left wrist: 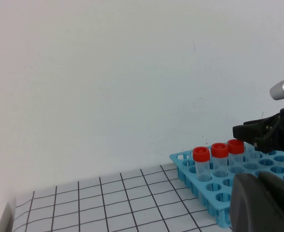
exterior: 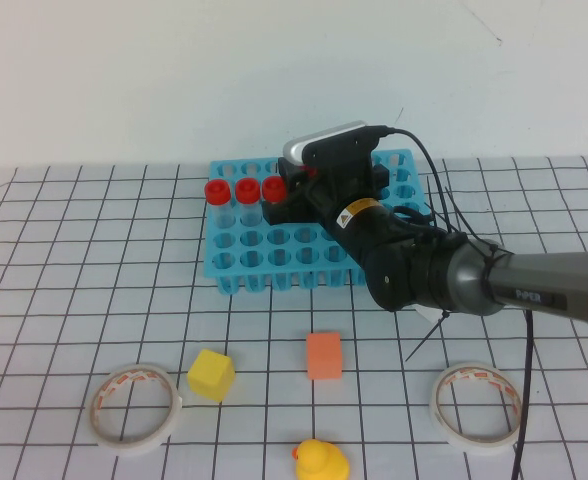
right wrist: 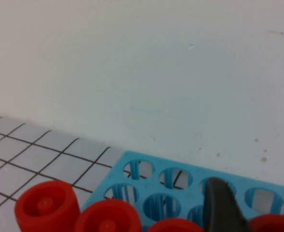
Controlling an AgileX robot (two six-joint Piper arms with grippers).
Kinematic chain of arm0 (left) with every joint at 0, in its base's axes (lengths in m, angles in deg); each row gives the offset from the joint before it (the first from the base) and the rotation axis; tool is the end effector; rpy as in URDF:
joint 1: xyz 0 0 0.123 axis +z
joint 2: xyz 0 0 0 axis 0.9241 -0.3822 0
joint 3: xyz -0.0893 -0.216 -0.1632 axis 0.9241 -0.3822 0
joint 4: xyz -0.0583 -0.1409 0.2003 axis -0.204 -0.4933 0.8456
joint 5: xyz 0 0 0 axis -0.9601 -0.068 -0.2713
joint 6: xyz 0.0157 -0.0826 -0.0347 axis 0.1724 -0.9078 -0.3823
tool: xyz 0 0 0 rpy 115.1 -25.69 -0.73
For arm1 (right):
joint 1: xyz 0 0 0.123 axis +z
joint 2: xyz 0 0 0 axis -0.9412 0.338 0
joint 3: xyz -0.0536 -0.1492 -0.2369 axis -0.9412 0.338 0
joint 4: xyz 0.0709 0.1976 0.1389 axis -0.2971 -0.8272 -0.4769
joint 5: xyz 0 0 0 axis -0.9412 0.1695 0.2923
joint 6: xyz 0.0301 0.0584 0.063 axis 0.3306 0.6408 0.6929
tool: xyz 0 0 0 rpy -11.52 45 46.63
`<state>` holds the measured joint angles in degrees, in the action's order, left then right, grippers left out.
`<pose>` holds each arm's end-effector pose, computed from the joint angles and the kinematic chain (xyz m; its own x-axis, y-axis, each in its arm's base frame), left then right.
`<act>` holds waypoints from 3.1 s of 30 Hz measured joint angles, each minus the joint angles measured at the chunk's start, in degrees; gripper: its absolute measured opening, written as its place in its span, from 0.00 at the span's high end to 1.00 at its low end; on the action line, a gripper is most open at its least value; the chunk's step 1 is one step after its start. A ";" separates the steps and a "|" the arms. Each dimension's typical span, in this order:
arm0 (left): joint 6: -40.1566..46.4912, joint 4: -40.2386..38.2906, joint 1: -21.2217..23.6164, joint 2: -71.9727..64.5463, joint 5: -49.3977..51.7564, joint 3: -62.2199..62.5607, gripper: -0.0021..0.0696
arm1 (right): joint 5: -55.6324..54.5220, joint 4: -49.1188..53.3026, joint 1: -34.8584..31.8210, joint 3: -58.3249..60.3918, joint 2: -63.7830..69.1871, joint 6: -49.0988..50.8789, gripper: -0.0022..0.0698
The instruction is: Place the test tubes
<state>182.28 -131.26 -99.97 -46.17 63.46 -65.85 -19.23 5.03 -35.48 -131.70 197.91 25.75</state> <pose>0.0577 0.0019 0.2539 0.0953 -0.0278 -0.9951 0.1969 0.9804 -0.0085 0.4391 0.2888 0.1590 -0.0586 0.0078 -0.9983 -0.4430 0.8959 0.0330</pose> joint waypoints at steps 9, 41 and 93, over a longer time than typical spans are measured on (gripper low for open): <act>0.00 0.00 0.00 0.00 0.00 0.00 0.97 | 0.00 -1.47 0.00 0.00 0.00 -0.23 0.39; 0.24 0.00 0.00 0.00 0.00 0.00 0.97 | 55.97 10.53 0.00 28.78 -72.11 4.45 0.97; 0.04 0.00 0.00 0.00 0.00 0.00 0.97 | 53.31 11.40 -34.62 92.73 -134.61 14.54 0.97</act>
<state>182.31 -131.26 -99.97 -46.17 63.46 -65.85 34.08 16.42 -70.10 -38.97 63.30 40.30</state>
